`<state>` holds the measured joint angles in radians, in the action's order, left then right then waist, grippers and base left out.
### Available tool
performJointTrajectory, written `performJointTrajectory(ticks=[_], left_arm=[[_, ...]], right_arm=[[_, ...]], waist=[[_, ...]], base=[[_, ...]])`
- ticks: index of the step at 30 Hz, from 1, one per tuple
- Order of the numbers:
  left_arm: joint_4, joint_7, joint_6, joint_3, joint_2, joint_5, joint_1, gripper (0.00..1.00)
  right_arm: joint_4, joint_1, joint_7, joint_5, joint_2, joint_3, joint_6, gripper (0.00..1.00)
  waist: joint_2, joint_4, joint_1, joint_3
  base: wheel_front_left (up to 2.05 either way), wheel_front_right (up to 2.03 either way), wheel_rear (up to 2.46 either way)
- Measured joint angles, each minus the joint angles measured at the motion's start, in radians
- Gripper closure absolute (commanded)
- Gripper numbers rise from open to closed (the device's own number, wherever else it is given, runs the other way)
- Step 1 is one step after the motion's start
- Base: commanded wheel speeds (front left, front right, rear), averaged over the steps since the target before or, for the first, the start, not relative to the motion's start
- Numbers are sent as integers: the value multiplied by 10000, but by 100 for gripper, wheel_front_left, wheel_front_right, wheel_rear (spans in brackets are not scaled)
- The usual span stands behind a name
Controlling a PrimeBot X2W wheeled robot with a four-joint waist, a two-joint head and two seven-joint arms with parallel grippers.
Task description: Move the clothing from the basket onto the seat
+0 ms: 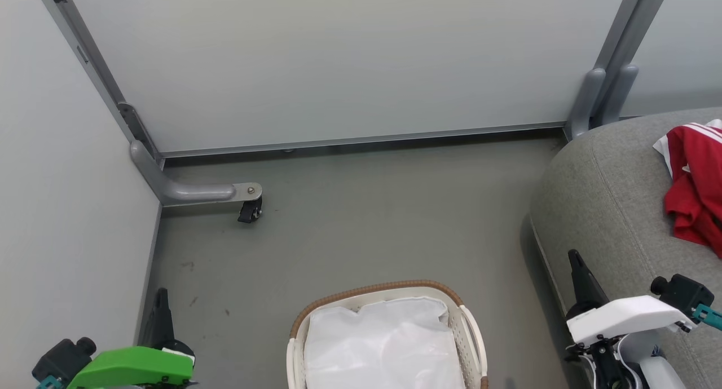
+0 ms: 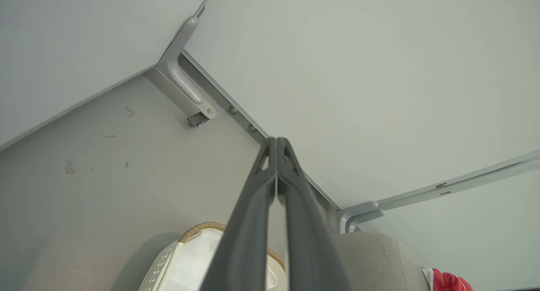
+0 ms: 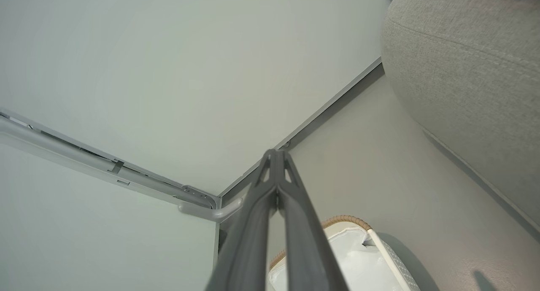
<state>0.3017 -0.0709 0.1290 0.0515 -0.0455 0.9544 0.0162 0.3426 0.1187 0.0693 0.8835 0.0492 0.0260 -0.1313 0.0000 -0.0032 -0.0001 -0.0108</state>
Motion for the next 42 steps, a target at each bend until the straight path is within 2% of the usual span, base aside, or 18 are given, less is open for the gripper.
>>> performJointTrajectory(ticks=[42], left_arm=[[-345, 1141, 0, 387, -6, 3994, 545, 100]], right_arm=[[-583, -22, -1131, 4414, -4, 543, 2, 100]], waist=[[0, 17, 1, 41]], base=[[0, 0, 0]])
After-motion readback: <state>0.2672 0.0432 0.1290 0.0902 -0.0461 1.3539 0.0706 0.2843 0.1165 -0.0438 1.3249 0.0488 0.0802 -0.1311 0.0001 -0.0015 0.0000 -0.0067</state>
